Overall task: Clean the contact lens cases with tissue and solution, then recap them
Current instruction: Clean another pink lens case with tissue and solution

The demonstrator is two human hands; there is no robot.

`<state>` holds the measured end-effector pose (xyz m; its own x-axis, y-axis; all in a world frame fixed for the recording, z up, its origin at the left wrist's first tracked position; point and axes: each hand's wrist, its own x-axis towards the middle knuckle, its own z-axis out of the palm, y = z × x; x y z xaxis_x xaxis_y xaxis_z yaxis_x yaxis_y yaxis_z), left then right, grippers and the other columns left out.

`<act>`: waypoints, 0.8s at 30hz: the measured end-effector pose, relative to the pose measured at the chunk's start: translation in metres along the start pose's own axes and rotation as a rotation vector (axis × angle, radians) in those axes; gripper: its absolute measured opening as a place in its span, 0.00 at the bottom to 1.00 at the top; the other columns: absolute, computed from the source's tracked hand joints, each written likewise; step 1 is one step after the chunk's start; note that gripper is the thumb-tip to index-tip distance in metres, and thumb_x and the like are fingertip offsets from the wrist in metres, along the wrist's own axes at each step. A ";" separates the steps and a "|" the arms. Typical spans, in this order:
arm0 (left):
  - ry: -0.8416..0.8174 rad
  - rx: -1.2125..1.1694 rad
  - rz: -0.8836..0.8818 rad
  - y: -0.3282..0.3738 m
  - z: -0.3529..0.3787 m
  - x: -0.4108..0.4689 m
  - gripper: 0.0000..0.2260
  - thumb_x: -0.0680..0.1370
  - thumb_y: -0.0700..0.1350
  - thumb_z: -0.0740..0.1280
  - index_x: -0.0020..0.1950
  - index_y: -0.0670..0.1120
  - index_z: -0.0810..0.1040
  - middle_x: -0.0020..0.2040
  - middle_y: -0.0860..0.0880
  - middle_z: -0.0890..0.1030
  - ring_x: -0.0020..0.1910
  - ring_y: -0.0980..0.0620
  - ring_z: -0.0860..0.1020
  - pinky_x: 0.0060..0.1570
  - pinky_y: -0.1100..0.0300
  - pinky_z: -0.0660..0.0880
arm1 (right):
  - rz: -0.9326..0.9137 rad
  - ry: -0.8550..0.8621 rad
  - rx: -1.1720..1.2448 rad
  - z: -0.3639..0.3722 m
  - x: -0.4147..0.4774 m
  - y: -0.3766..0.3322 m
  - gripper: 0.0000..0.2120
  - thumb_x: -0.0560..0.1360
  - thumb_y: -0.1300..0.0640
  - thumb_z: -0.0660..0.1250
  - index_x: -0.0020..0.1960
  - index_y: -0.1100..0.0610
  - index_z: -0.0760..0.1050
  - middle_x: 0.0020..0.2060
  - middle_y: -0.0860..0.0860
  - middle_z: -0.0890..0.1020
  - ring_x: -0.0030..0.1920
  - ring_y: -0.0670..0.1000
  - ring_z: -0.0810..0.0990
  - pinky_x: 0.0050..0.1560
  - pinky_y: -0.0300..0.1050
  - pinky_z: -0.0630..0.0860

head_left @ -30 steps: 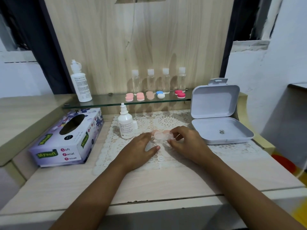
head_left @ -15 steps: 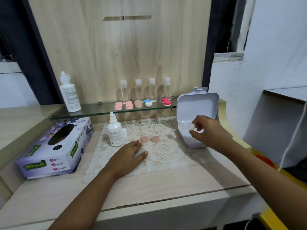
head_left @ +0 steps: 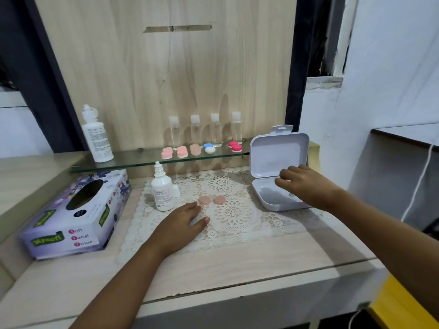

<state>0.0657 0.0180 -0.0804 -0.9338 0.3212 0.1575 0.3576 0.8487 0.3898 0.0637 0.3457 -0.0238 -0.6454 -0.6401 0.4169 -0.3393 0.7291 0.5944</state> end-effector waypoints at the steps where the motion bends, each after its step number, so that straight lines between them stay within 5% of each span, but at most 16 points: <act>1: 0.002 -0.001 0.003 0.000 0.000 0.000 0.25 0.79 0.58 0.57 0.73 0.50 0.64 0.76 0.54 0.59 0.74 0.56 0.56 0.70 0.62 0.53 | -0.014 0.004 -0.003 0.001 0.001 0.000 0.18 0.55 0.73 0.72 0.40 0.59 0.74 0.32 0.53 0.74 0.29 0.54 0.71 0.28 0.43 0.68; 8: 0.008 -0.010 0.013 -0.002 0.001 0.001 0.25 0.79 0.58 0.57 0.73 0.49 0.65 0.75 0.54 0.60 0.74 0.56 0.57 0.70 0.62 0.54 | 0.048 0.038 0.053 0.017 -0.004 0.004 0.18 0.56 0.72 0.72 0.42 0.59 0.75 0.34 0.53 0.75 0.30 0.55 0.73 0.30 0.44 0.71; 13: 0.008 -0.011 0.012 -0.003 0.002 0.002 0.25 0.79 0.58 0.57 0.73 0.50 0.64 0.76 0.54 0.59 0.74 0.57 0.56 0.70 0.61 0.53 | 0.306 0.177 0.385 0.015 0.007 -0.009 0.15 0.63 0.70 0.74 0.48 0.63 0.77 0.39 0.58 0.79 0.36 0.60 0.79 0.33 0.48 0.77; 18: 0.017 -0.019 0.015 -0.003 0.002 0.002 0.24 0.79 0.58 0.58 0.73 0.50 0.64 0.76 0.54 0.59 0.74 0.57 0.57 0.70 0.62 0.53 | 0.436 0.336 0.718 0.001 0.028 -0.048 0.13 0.68 0.64 0.73 0.51 0.63 0.78 0.41 0.55 0.79 0.39 0.51 0.78 0.39 0.41 0.72; 24: 0.080 -0.113 0.043 -0.004 0.000 0.001 0.23 0.78 0.58 0.60 0.71 0.50 0.68 0.70 0.54 0.69 0.68 0.57 0.66 0.65 0.61 0.64 | 0.376 0.213 0.954 -0.013 0.053 -0.098 0.13 0.71 0.56 0.71 0.55 0.60 0.79 0.44 0.48 0.77 0.43 0.44 0.74 0.43 0.27 0.67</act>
<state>0.0635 0.0150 -0.0819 -0.9154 0.3182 0.2466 0.4006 0.7805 0.4799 0.0716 0.2368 -0.0510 -0.7189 -0.2947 0.6295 -0.6007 0.7191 -0.3493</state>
